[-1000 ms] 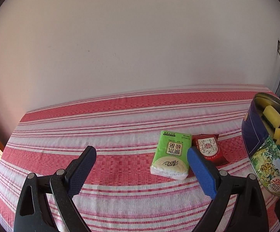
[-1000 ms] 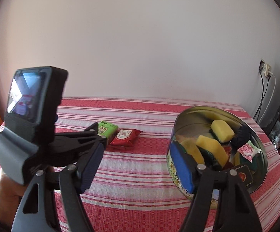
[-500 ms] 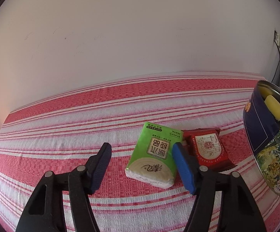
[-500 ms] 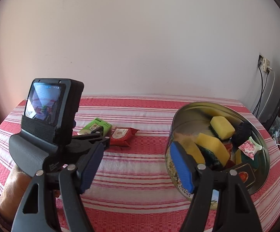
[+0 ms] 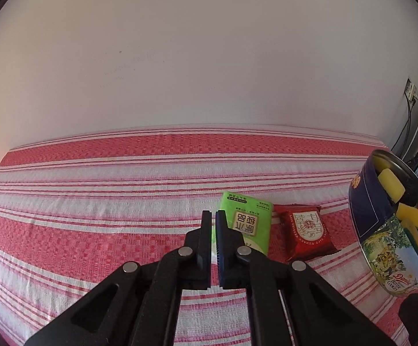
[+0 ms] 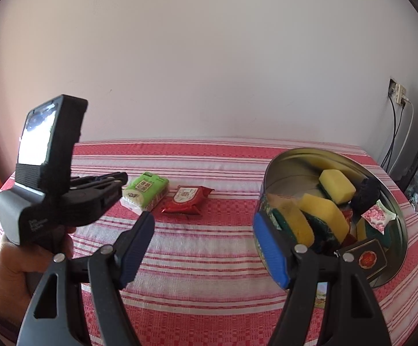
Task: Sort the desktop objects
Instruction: 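Grasp the green tissue pack with the left tool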
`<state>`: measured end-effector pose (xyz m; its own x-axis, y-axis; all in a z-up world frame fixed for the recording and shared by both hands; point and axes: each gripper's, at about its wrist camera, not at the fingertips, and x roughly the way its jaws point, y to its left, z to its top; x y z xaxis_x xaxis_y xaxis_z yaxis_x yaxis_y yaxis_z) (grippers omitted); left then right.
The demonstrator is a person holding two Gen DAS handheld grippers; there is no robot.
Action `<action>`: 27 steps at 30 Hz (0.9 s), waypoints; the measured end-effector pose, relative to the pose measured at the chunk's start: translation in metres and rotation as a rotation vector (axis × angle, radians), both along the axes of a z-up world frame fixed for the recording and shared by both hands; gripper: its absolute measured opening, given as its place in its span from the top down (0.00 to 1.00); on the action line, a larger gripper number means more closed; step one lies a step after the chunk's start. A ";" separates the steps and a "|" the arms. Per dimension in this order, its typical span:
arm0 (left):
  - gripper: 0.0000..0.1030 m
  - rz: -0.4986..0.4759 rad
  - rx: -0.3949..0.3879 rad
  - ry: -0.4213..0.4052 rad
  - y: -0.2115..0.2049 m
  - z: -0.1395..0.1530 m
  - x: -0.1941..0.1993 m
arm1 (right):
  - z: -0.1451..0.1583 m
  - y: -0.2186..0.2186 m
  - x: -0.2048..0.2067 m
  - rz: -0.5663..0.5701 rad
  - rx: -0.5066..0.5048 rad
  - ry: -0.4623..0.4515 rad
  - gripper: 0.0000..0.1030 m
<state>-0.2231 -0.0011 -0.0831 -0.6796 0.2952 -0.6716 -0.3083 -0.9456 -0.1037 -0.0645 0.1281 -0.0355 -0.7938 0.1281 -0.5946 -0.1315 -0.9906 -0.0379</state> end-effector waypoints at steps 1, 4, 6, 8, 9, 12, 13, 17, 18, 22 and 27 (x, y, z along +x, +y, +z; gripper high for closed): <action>0.97 0.009 0.004 0.005 -0.005 0.003 0.000 | 0.000 0.000 -0.001 -0.001 0.005 0.002 0.30; 0.97 0.014 0.023 0.005 -0.017 0.010 -0.001 | 0.001 0.001 -0.004 -0.002 0.009 0.010 0.30; 0.97 0.019 0.020 0.003 -0.022 0.014 -0.003 | 0.001 0.002 -0.007 -0.002 -0.001 0.007 0.30; 0.97 0.019 0.024 0.000 -0.024 0.016 -0.003 | -0.002 0.000 -0.014 0.010 -0.007 -0.005 0.30; 0.97 0.019 0.032 0.001 -0.025 0.017 -0.002 | -0.004 -0.003 -0.017 0.020 -0.009 -0.012 0.30; 0.95 -0.038 0.036 -0.003 -0.015 0.015 -0.003 | -0.010 -0.005 -0.028 0.026 -0.030 -0.040 0.31; 0.93 -0.074 0.025 -0.008 -0.008 0.012 -0.001 | -0.010 -0.005 -0.028 0.027 -0.041 -0.038 0.31; 0.46 -0.144 -0.061 0.012 0.016 0.003 0.008 | -0.007 -0.006 -0.019 0.021 -0.031 -0.011 0.31; 0.39 -0.163 -0.059 0.007 0.020 0.000 0.009 | -0.006 -0.006 -0.016 0.016 -0.030 -0.008 0.31; 0.29 -0.181 -0.070 -0.026 0.028 -0.012 0.002 | -0.008 0.001 -0.014 0.005 -0.053 -0.014 0.31; 0.37 -0.110 -0.108 -0.107 0.027 -0.032 -0.019 | -0.012 -0.001 -0.016 0.008 -0.061 -0.030 0.31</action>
<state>-0.2422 0.0255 -0.1148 -0.5702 0.2859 -0.7701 -0.4033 -0.9142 -0.0408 -0.0802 0.1276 -0.0478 -0.7761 0.0849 -0.6248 -0.1238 -0.9921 0.0189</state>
